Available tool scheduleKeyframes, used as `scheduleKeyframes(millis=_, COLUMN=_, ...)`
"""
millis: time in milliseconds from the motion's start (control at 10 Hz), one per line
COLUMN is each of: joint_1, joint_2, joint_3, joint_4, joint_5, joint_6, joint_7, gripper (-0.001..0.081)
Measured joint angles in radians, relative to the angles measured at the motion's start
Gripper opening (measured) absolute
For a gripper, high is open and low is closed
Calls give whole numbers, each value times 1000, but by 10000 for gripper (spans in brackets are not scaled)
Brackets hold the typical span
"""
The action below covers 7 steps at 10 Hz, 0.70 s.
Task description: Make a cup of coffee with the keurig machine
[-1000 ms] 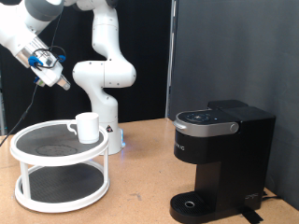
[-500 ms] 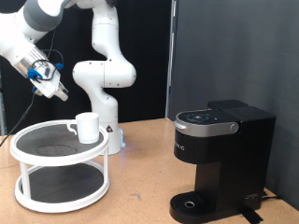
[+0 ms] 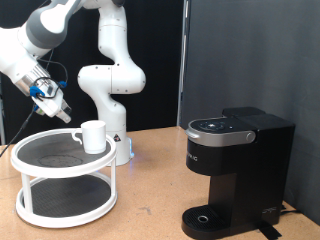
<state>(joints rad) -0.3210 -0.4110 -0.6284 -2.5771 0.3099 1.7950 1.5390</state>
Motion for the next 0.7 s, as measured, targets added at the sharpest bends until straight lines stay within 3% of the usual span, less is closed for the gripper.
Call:
scheduleKeyframes(millis=300, joint_1=1, joint_2=24, joint_3=-1, joint_4=-43, joint_5=13, joint_6=59, joint_7=-19, gripper=733)
scheduleKeyframes(millis=700, joint_1=3, joint_2=50, joint_3=-1, joint_4=-58, joint_5=39, joint_6=75, joint_7=-39, gripper=734)
